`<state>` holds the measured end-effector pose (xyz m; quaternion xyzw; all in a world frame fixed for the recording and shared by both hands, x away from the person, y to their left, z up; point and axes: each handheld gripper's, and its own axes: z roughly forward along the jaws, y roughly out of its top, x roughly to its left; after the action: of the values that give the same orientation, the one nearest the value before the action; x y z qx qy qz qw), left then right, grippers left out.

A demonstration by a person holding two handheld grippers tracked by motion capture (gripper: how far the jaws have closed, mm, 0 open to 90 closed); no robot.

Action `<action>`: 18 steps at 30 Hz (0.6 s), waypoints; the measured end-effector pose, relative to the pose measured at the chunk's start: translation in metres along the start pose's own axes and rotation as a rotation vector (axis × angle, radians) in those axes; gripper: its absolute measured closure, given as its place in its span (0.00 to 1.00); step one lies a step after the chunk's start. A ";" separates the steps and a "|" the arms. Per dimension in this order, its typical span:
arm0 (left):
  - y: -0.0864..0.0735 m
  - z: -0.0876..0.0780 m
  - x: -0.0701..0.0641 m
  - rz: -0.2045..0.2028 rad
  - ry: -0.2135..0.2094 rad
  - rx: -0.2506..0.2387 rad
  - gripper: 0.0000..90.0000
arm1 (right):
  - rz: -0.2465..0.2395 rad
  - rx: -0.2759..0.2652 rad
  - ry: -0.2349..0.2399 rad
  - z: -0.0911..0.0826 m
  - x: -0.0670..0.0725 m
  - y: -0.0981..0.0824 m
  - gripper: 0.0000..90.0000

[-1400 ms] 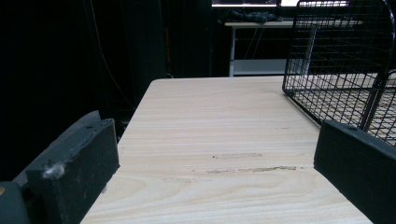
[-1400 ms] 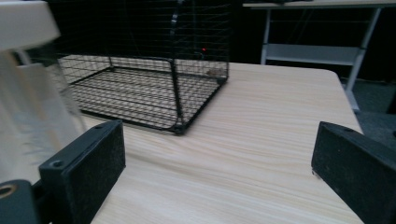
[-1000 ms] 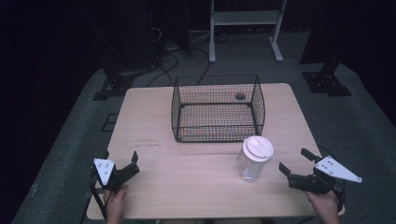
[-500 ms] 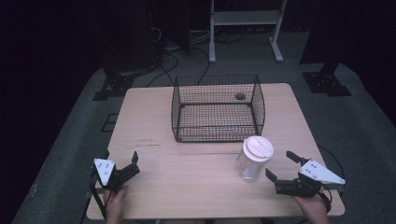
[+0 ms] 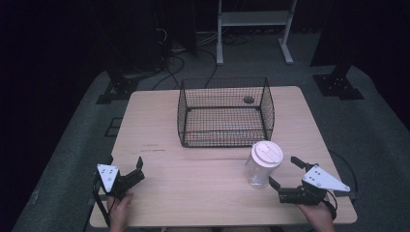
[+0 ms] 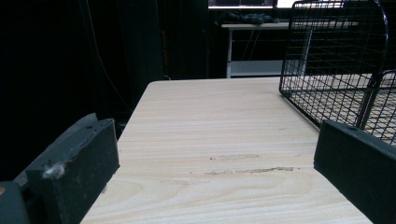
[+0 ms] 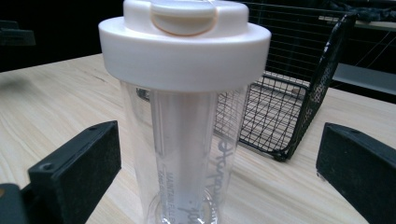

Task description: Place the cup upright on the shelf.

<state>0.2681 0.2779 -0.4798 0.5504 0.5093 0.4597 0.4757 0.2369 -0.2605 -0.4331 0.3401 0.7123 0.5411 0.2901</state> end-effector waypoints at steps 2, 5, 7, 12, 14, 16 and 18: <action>0.000 0.000 0.000 0.000 -0.001 0.000 0.00 | -0.004 -0.003 0.001 0.002 0.001 0.002 0.00; 0.000 0.000 0.000 0.001 -0.001 -0.001 0.00 | -0.012 -0.014 -0.005 0.006 0.004 0.006 0.00; 0.000 0.000 0.000 0.001 -0.001 0.000 0.00 | -0.019 -0.018 -0.007 0.008 0.005 0.008 0.00; 0.000 0.000 0.000 0.002 -0.002 -0.001 0.00 | -0.033 -0.015 -0.003 0.017 0.008 0.013 0.00; 0.000 0.000 0.000 0.002 -0.002 -0.001 0.00 | -0.038 -0.015 -0.004 0.021 0.009 0.015 0.00; 0.000 0.000 0.000 0.002 -0.003 -0.002 0.00 | -0.035 -0.019 0.000 0.023 0.009 0.016 0.00; 0.000 0.000 0.000 0.002 -0.003 -0.002 0.00 | -0.036 -0.022 0.002 0.026 0.010 0.017 0.00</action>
<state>0.2679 0.2778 -0.4797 0.5511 0.5078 0.4598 0.4764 0.2544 -0.2345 -0.4235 0.3237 0.7127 0.5437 0.3028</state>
